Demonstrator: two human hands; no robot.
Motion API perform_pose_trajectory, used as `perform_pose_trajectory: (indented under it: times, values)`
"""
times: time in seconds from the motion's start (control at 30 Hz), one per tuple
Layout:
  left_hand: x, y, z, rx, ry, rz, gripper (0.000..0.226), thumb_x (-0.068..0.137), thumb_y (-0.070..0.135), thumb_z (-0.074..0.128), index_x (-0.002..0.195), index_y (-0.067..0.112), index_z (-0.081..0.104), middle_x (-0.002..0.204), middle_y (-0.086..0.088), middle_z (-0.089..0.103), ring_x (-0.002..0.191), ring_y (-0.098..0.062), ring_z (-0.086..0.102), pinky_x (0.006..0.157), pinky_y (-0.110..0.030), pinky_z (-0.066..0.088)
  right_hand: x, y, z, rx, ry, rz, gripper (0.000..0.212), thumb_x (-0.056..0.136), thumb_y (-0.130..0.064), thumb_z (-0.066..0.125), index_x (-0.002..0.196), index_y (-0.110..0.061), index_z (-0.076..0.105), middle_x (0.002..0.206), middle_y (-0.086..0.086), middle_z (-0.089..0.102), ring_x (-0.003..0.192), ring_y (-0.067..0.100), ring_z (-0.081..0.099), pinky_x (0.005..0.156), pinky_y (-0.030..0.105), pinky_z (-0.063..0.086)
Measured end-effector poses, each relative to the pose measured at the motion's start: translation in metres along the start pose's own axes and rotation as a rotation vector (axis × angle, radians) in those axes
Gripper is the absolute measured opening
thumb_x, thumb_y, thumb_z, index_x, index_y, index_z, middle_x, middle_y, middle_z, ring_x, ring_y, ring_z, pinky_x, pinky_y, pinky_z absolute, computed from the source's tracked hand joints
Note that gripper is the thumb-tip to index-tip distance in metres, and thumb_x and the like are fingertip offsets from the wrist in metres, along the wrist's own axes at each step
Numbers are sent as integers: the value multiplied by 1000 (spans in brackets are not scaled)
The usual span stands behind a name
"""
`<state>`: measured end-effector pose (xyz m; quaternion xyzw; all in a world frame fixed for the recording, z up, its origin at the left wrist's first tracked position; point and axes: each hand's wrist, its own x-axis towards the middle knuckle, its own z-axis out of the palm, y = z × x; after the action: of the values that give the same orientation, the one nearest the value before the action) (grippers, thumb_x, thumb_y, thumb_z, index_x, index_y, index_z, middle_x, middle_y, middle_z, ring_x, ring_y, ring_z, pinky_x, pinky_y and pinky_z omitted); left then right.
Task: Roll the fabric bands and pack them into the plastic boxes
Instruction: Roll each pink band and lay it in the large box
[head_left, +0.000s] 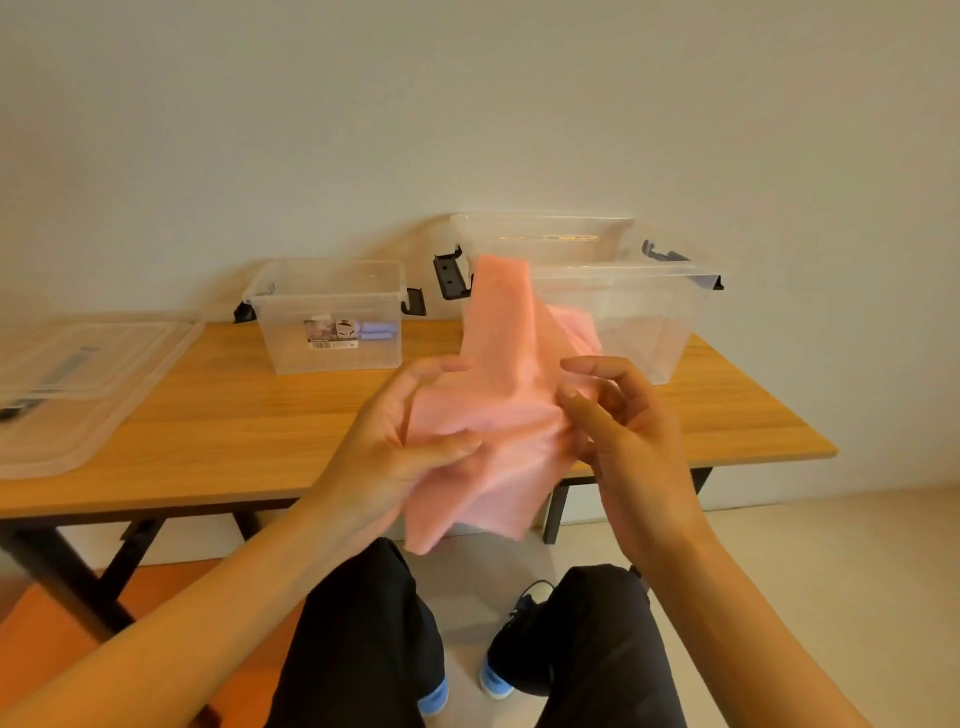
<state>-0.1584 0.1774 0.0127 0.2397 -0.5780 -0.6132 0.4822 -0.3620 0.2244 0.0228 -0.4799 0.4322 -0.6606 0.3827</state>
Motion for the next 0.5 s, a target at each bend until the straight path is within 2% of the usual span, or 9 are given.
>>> perform_pose_trajectory:
  times: [0.1, 0.17, 0.23, 0.3, 0.4, 0.43, 0.5]
  values:
    - [-6, 19, 5, 183, 68, 24, 55, 72, -2, 82, 116, 27, 66, 113, -3, 73, 101, -25, 71, 75, -32, 59, -2, -13, -4, -10, 31, -22, 17, 96, -4, 65, 93, -21, 71, 91, 6, 64, 79, 22, 56, 63, 37, 48]
    - [5, 37, 16, 273, 71, 37, 53, 77, -6, 76, 119, 25, 69, 116, 3, 73, 104, -21, 71, 81, -34, 59, 13, -32, 5, -44, 50, -42, 20, 94, -3, 65, 87, -21, 71, 88, 2, 64, 80, 19, 55, 64, 31, 43]
    - [40, 68, 29, 237, 48, 45, 51, 81, -9, 70, 120, 24, 71, 115, 7, 74, 105, -18, 71, 85, -32, 58, 56, -70, 17, -72, 47, -99, 22, 92, 2, 64, 85, -18, 71, 82, -1, 66, 75, 14, 58, 62, 26, 42]
    - [99, 115, 36, 187, 37, 76, 45, 84, -6, 69, 124, 15, 67, 113, 0, 75, 99, -18, 72, 84, -30, 58, 127, -125, 28, -82, 32, -179, 22, 88, 6, 65, 85, -14, 72, 75, 0, 67, 67, 13, 60, 57, 24, 43]
    - [190, 215, 46, 223, 131, 255, 46, 86, -7, 69, 130, 6, 62, 119, -12, 69, 94, -19, 74, 77, -29, 59, 229, -228, 42, -121, 110, -271, 20, 88, 7, 66, 90, -11, 73, 82, 8, 68, 62, 15, 60, 55, 22, 48]
    - [214, 245, 49, 204, 151, 290, 49, 85, -9, 69, 131, 5, 60, 120, -13, 67, 96, -20, 74, 77, -29, 59, 256, -256, 45, -102, 123, -252, 16, 91, 5, 66, 89, -11, 72, 83, 9, 66, 59, 14, 59, 52, 19, 47]
    - [252, 290, 56, 174, 138, 295, 50, 85, -11, 68, 132, 2, 59, 117, -13, 68, 96, -21, 74, 75, -29, 59, 296, -292, 50, -87, 142, -140, 19, 95, -4, 67, 78, -12, 63, 71, 4, 60, 47, 9, 54, 46, 15, 44]
